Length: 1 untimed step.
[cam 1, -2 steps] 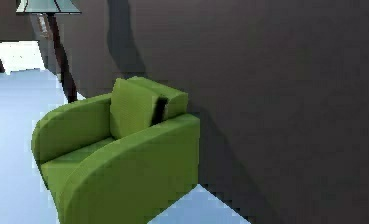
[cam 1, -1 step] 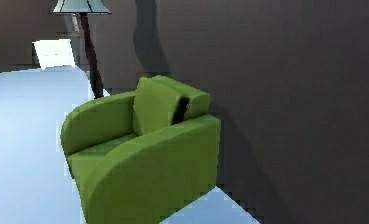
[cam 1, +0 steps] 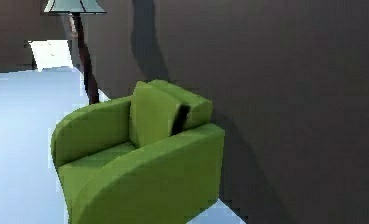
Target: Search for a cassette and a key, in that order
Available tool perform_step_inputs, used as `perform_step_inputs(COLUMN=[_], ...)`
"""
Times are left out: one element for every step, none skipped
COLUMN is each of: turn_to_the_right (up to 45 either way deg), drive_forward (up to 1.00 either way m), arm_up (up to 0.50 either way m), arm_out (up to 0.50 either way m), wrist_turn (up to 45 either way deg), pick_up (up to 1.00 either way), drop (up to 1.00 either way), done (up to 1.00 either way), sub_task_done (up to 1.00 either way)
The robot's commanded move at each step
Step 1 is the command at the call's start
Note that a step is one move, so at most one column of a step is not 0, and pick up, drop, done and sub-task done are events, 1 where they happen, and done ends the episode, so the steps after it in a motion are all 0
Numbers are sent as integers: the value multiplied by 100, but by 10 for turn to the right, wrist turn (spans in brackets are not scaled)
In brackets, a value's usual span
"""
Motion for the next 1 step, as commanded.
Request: perform_step_inputs(turn_to_the_right=[-330], drive_forward=[0], arm_up=[0], arm_out=[0], wrist_turn=[0], pick_up=[0], drop=[0], done=[0], sub_task_done=[0])
